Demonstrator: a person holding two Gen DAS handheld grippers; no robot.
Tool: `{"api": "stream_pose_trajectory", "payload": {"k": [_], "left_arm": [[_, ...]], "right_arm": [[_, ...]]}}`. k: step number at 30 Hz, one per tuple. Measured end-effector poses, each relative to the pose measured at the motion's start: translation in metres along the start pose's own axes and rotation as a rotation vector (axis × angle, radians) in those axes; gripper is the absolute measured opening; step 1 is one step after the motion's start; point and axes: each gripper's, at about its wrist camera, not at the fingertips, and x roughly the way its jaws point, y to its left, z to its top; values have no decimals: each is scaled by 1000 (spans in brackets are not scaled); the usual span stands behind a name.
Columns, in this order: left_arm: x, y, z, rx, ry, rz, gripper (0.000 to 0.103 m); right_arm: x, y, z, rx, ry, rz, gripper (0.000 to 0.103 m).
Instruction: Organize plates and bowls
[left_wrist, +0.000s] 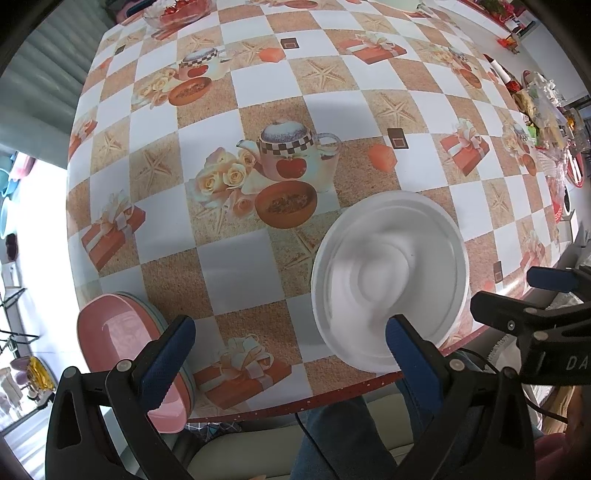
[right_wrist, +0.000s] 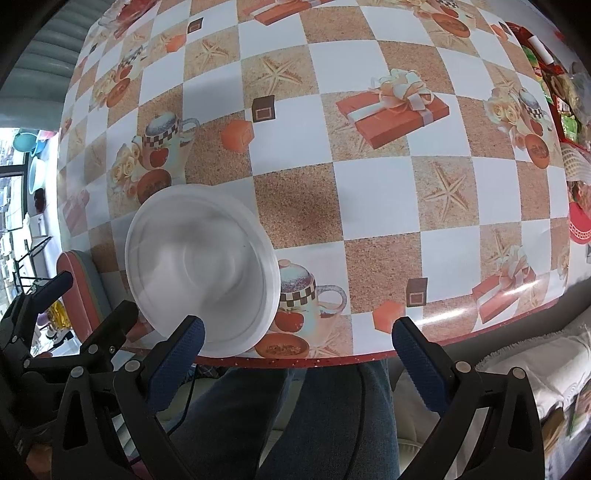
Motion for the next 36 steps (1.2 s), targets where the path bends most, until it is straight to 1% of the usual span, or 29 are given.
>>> {"api": "stream_pose_trajectory", "payload": {"k": [24, 36], "left_arm": [[20, 2, -3, -5, 40, -8, 103], [32, 3, -1, -9, 63, 2, 103]], "right_arm": [[14, -4, 5, 7, 44, -1, 102], [25, -9, 8, 21, 65, 11, 102]]}}
